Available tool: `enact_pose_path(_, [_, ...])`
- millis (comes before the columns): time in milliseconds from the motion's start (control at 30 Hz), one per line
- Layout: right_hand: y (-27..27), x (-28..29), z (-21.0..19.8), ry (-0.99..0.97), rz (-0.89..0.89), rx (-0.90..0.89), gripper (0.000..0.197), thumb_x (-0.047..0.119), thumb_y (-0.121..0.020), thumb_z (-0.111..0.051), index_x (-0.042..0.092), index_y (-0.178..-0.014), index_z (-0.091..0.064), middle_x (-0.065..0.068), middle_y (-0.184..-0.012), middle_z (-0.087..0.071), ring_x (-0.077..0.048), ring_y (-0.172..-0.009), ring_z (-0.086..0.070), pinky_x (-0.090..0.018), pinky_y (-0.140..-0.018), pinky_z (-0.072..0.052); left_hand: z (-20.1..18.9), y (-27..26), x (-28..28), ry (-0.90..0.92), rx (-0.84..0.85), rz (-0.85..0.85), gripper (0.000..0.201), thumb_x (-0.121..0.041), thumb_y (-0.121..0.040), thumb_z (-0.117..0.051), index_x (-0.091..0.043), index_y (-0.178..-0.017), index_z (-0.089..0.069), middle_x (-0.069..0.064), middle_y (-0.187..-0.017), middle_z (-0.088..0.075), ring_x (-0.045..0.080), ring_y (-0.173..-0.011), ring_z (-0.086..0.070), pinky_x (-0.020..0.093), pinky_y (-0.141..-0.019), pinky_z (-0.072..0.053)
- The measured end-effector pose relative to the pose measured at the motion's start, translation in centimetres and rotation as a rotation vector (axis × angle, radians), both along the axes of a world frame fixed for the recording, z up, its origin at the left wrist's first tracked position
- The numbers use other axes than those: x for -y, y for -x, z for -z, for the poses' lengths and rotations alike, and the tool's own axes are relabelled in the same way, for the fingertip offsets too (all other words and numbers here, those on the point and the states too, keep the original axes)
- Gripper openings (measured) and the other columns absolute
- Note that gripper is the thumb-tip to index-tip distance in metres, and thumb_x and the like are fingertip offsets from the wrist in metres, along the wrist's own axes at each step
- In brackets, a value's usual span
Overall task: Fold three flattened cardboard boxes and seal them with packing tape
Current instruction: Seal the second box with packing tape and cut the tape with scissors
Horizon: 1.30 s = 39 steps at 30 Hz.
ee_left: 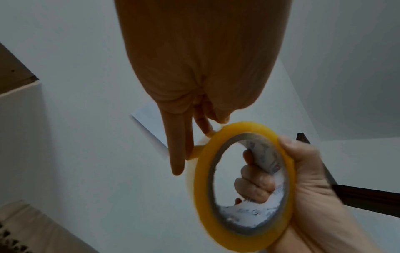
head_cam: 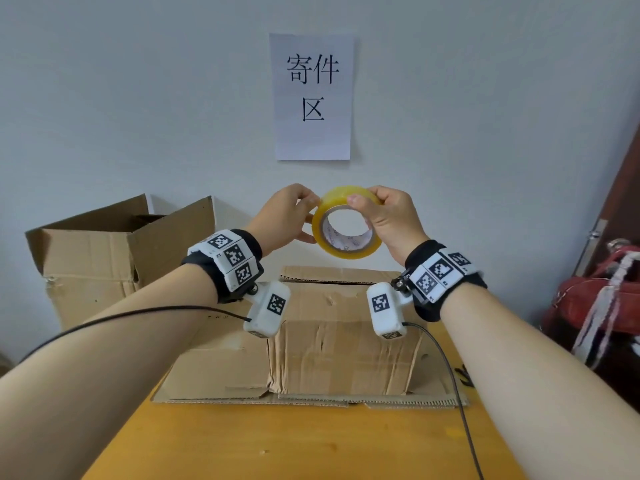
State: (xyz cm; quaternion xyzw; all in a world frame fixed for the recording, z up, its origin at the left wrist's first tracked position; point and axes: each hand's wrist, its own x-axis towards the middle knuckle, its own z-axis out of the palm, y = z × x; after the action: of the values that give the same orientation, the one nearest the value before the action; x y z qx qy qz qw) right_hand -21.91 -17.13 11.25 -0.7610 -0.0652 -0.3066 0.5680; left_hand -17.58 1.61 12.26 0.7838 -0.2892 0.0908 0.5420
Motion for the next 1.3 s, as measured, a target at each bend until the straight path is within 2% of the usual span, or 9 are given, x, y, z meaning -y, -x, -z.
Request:
enact_pose_path(133, [0.0, 0.2, 0.7, 0.088, 0.064, -0.002, 0.023, 0.029, -0.083, -0.08, 0.014, -0.081, -0.063, 0.007, -0.066, -0.052, -0.002, -0.054, -0.048, -0.013, -0.053, -0.04, -0.2, 0.2, 0.0, -0.046, 0.097, -0.03, 0.017, -0.02, -0.105, -0.046, -0.016, -0.091, -0.055, 0.007, -0.124, -0.057, 0.02, -0.108, -0.061, 0.04, -0.077, -0.063])
enact_pose_path(233, [0.3, 0.2, 0.7, 0.105, 0.059, 0.011, 0.024, 0.03, -0.085, -0.079, 0.012, -0.084, -0.063, 0.006, -0.069, -0.051, -0.006, -0.06, -0.048, -0.017, -0.057, -0.041, -0.4, 0.2, -0.3, 0.053, -0.026, -0.017, 0.017, -0.024, -0.106, -0.045, -0.011, -0.104, -0.057, 0.003, -0.111, -0.067, 0.018, -0.11, -0.064, 0.043, -0.083, -0.061])
enact_pose_path(367, [0.9, 0.2, 0.4, 0.151, 0.043, 0.021, 0.029, 0.03, -0.086, -0.077, 0.006, -0.089, -0.063, 0.002, -0.073, -0.051, -0.011, -0.065, -0.048, -0.021, -0.06, -0.041, -0.5, 0.4, -0.5, 0.143, -0.13, 0.011, 0.028, -0.039, -0.1, -0.056, -0.011, -0.1, -0.058, 0.004, -0.102, -0.073, 0.017, -0.101, -0.07, 0.043, -0.079, -0.062])
enact_pose_path(600, [1.5, 0.1, 0.1, 0.158, 0.034, 0.055, 0.027, 0.03, -0.086, -0.078, 0.007, -0.088, -0.063, 0.005, -0.071, -0.052, -0.01, -0.066, -0.049, -0.023, -0.062, -0.042, -0.4, 0.5, -0.4, 0.314, -0.083, -0.042, 0.02, -0.016, -0.087, -0.078, -0.004, -0.09, -0.062, 0.013, -0.091, -0.076, 0.018, -0.089, -0.075, 0.036, -0.077, -0.063])
enact_pose_path(767, [1.8, 0.4, 0.0, 0.174, 0.057, 0.078, 0.028, 0.031, -0.084, -0.08, 0.007, -0.087, -0.064, 0.003, -0.073, -0.053, -0.011, -0.067, -0.05, -0.024, -0.063, -0.043, -0.6, 0.6, -0.3, 0.305, -0.113, 0.04, 0.033, -0.012, -0.087, -0.077, -0.01, -0.115, -0.06, 0.015, -0.095, -0.075, 0.021, -0.093, -0.074, 0.037, -0.082, -0.062])
enact_pose_path(867, [2.0, 0.5, 0.0, 0.167, 0.078, 0.077, 0.027, 0.031, -0.083, -0.081, 0.011, -0.085, -0.064, 0.005, -0.071, -0.053, -0.01, -0.066, -0.05, -0.023, -0.061, -0.042, -0.5, 0.9, -0.2, 0.247, -0.05, 0.052, 0.007, -0.01, -0.088, -0.075, -0.014, -0.094, -0.074, 0.006, -0.086, -0.075, 0.02, -0.089, -0.074, 0.036, -0.086, -0.061])
enact_pose_path(933, [2.0, 0.4, -0.1, 0.169, 0.097, 0.074, 0.027, 0.032, -0.082, -0.081, 0.011, -0.083, -0.064, 0.005, -0.07, -0.053, -0.01, -0.065, -0.05, -0.022, -0.06, -0.041, -0.4, 1.0, 0.1, 0.23, -0.009, 0.027, 0.005, -0.01, -0.089, -0.074, -0.015, -0.088, -0.074, 0.006, -0.084, -0.074, 0.021, -0.087, -0.074, 0.034, -0.087, -0.06])
enact_pose_path(1100, [1.6, 0.2, 0.1, 0.142, 0.142, 0.019, 0.029, 0.032, -0.079, -0.083, 0.012, -0.078, -0.062, 0.004, -0.067, -0.052, -0.009, -0.06, -0.049, -0.02, -0.056, -0.042, -0.2, 1.5, 0.4, 0.226, -0.029, 0.084, 0.009, -0.003, -0.094, -0.066, -0.01, -0.089, -0.069, 0.015, -0.09, -0.071, 0.023, -0.087, -0.073, 0.031, -0.082, -0.061])
enact_pose_path(1300, [1.4, -0.1, 0.8, 0.114, 0.158, -0.069, 0.036, 0.035, -0.076, -0.084, 0.007, -0.082, -0.062, -0.002, -0.071, -0.051, -0.014, -0.062, -0.049, -0.025, -0.056, -0.041, 0.2, 1.5, 0.0, 0.194, -0.107, 0.136, 0.008, -0.005, -0.095, -0.064, -0.009, -0.09, -0.068, 0.012, -0.093, -0.069, 0.029, -0.097, -0.073, 0.039, -0.085, -0.06])
